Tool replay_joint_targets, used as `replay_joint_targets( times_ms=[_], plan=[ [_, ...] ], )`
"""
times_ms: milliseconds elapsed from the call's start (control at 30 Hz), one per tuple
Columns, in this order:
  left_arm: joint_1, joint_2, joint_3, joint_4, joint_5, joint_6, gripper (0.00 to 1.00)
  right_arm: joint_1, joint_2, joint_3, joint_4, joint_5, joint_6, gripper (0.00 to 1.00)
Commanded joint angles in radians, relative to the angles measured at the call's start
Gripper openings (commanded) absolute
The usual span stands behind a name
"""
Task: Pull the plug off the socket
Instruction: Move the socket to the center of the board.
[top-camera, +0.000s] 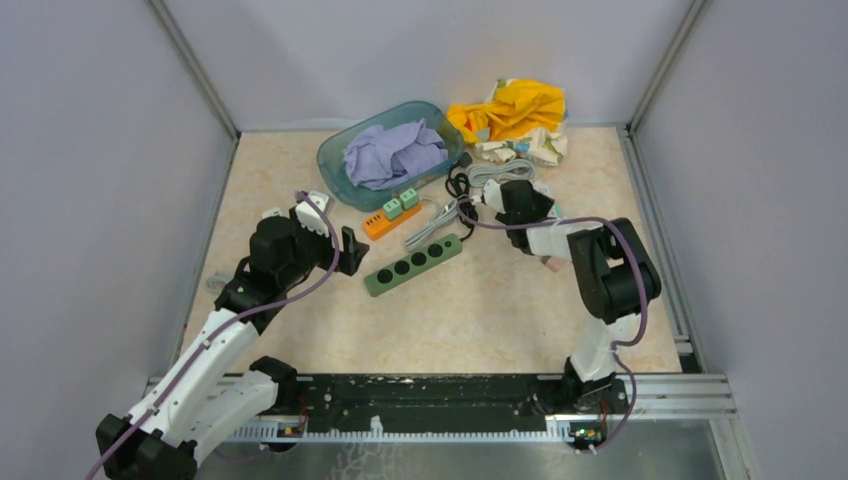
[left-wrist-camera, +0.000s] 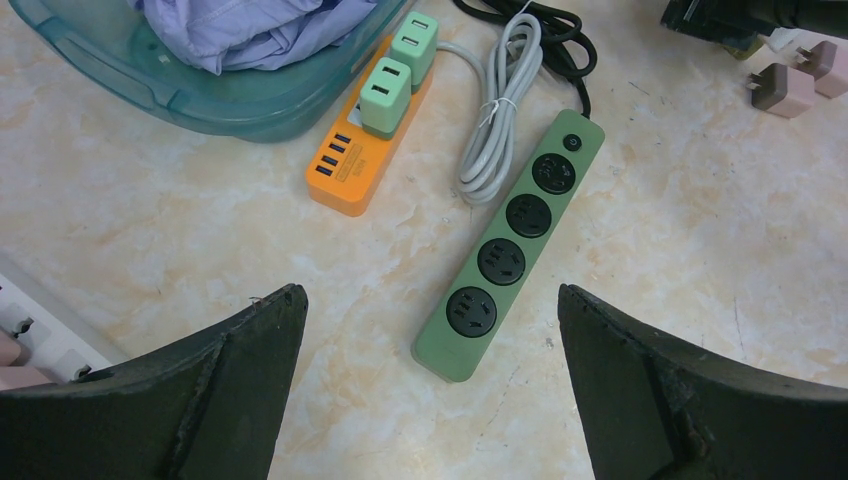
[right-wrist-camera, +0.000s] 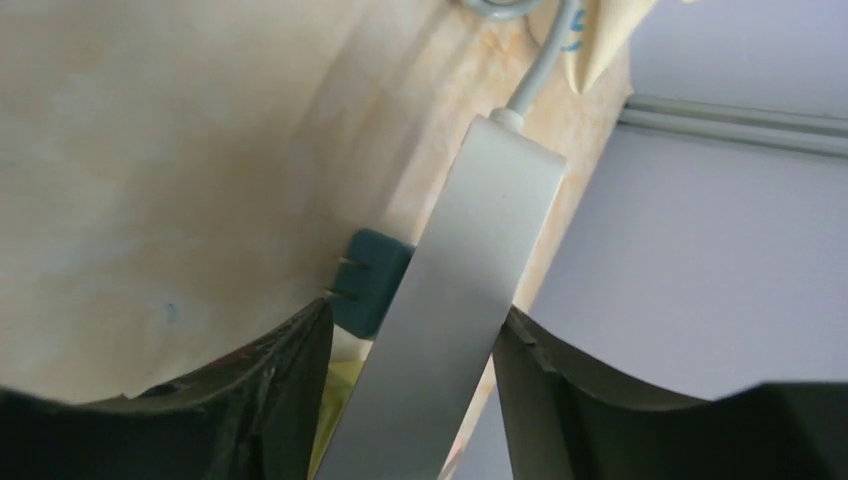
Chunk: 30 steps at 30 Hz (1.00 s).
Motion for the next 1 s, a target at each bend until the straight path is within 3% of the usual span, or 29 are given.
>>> replay_joint_targets(
  times_ms=[0,233,500,633,767,967],
  plan=[
    [0.008,0.002,0.0,-0.002,0.007,0.006,1.0,0.033,-0.053,0.06,-0.098,-0.109,0.101,0.61],
    [0.009,0.007,0.001,-0.004,0.012,0.006,1.0,0.034,-0.13,0.111,-0.228,-0.211,0.205,0.64],
    [0.01,0.0,0.0,-0.004,0.011,0.006,1.0,-0.098,-0.1,0.195,-0.281,-0.27,0.281,0.55],
    [0.012,-0.002,-0.002,0.005,0.041,0.004,1.0,-0.164,-0.197,0.25,-0.45,-0.597,0.365,0.61],
    [0.014,-0.004,-0.008,0.018,0.07,0.003,1.0,-0.215,-0.293,0.307,-0.601,-0.956,0.401,0.73],
    [0.022,-0.005,-0.026,0.047,0.146,0.014,1.0,-0.288,-0.407,0.29,-0.677,-1.393,0.469,0.75]
  ],
)
